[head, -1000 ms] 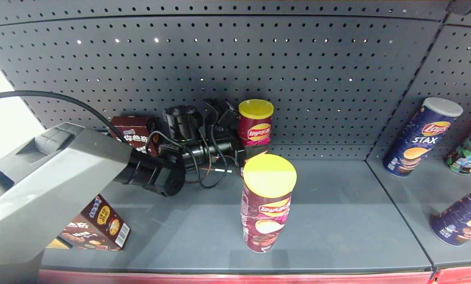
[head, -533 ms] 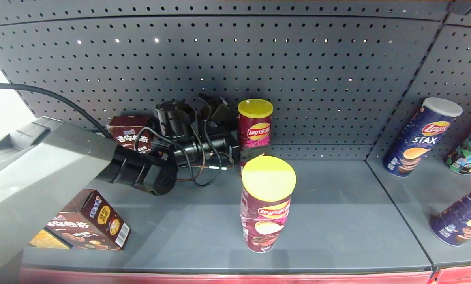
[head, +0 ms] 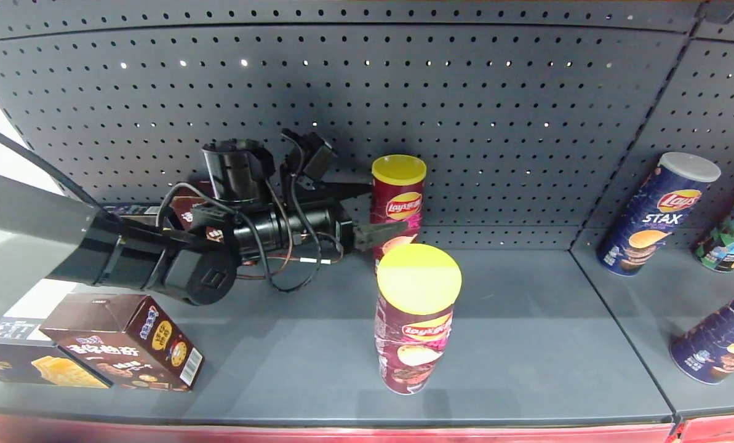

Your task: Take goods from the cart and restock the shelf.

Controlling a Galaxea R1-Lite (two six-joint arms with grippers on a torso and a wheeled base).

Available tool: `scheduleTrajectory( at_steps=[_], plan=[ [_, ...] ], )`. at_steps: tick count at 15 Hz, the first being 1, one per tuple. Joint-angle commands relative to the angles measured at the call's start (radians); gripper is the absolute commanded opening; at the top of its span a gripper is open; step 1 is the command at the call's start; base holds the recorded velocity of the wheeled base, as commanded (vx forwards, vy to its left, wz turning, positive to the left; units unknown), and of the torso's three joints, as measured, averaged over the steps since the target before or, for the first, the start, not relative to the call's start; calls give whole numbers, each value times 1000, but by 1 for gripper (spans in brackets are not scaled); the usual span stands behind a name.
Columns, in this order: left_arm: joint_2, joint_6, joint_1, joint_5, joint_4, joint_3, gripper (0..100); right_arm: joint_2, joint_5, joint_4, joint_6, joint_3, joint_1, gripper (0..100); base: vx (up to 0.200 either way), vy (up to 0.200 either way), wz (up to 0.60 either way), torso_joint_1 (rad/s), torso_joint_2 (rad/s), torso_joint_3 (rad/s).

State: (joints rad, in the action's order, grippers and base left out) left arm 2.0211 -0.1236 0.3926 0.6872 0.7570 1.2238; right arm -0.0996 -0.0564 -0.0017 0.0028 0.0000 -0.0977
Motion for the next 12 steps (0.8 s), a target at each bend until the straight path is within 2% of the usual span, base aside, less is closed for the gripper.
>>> scheduleTrajectory(
  at_steps=[1, 4, 5, 6, 8, 10, 12],
  plan=[
    [-58, -13, -1, -15, -45, -15, 100, 0, 0, 0, 0, 0, -1, 100, 0, 0, 0, 0, 0, 0],
    [-97, -100, -1, -61, -189, -15, 100, 0, 0, 0, 0, 0, -1, 100, 0, 0, 0, 0, 0, 0],
    [-101, -119, -1, -75, -211, -15, 100, -2, 0, 0, 0, 0, -1, 100, 0, 0, 0, 0, 0, 0],
    [-102, -131, -1, -132, -223, -17, 100, 0, 0, 0, 0, 0, -1, 100, 0, 0, 0, 0, 0, 0],
    [-101, -133, 8, -236, -223, -18, 100, -2, 0, 0, 0, 0, -1, 100, 0, 0, 0, 0, 0, 0],
    [-101, -136, 15, -273, -219, -21, 100, -2, 0, 0, -1, 0, -1, 100, 0, 0, 0, 0, 0, 0],
    [-99, -172, 15, -307, -219, -15, 100, 0, 0, 0, 0, 0, -1, 100, 0, 0, 0, 0, 0, 0]
  ],
)
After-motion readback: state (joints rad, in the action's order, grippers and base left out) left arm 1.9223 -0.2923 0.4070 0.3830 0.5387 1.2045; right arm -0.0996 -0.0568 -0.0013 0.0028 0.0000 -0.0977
